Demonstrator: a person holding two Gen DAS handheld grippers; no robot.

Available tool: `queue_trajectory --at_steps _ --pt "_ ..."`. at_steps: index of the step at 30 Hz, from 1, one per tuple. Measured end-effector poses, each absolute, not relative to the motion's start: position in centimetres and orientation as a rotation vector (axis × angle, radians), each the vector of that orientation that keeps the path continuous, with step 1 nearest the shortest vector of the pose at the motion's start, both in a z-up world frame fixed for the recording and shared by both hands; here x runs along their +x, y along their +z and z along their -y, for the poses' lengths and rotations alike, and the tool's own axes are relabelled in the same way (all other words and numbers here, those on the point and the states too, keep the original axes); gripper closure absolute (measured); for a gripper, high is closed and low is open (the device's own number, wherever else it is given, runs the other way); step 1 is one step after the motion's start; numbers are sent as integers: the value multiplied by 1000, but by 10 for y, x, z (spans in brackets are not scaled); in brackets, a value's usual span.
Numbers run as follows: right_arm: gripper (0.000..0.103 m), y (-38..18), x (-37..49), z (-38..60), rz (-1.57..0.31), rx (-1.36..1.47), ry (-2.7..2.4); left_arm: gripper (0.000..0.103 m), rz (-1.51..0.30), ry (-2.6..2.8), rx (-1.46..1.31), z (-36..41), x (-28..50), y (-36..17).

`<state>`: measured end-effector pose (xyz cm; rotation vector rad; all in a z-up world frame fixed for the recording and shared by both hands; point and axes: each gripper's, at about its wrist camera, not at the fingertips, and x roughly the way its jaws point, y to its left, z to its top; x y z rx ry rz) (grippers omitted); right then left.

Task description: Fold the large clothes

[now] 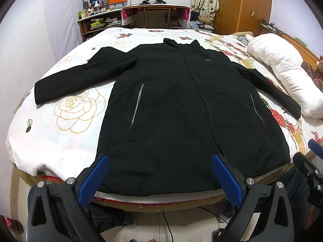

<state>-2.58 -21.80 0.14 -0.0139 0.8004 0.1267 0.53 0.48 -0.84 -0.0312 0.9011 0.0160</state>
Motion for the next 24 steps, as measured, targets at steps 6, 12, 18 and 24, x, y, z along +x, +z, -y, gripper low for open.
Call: queue_trajectory --at_steps 6,12,18,24 --pt "6 2 -26 218 -800 -16 127 0 -901 16 -31 -5 5 -9" --pt "6 3 -26 217 -800 -17 129 0 -903 17 -32 -7 4 -9" --pt "6 5 -25 215 -791 -22 134 0 -906 21 -34 -9 2 -12" --pt "6 4 -24 214 -792 -25 138 0 -907 26 -28 -8 3 -13"
